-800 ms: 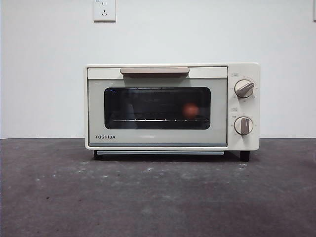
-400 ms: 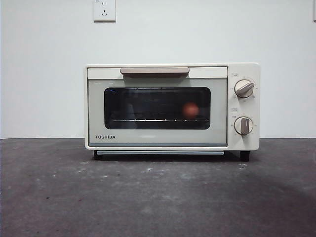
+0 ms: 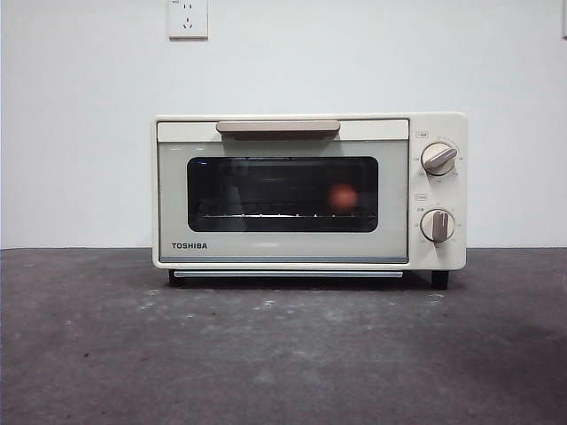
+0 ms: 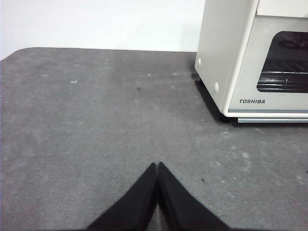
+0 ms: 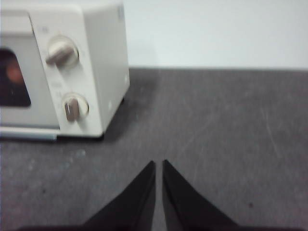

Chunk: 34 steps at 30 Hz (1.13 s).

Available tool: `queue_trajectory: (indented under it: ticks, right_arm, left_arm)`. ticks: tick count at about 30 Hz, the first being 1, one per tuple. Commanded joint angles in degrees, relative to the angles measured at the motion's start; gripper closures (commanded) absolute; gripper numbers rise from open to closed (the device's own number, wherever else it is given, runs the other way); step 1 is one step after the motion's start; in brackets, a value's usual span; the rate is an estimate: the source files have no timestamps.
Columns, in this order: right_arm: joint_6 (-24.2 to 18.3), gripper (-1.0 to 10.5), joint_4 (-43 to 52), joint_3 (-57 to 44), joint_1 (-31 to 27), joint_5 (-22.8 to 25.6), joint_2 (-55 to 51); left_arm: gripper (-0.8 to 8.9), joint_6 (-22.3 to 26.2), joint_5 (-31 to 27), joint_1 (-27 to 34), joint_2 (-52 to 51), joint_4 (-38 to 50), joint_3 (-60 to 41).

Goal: Eggoven

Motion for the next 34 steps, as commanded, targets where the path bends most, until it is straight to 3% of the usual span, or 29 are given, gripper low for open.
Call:
queue_trajectory:
  ticks: [1,34]
  right_arm:
    - [0.63,9.4,-1.11,-0.35,-0.04,0.22,-0.11]
    - [0.66,9.4,-2.25,-0.35,0.26,0.17,-0.11]
  left_arm:
    - [8.06,-0.39,-0.11,0.15,-0.11,0.02,-1.6]
    - [8.06,-0.42,-0.09,0.15,-0.11,0.11,-1.6]
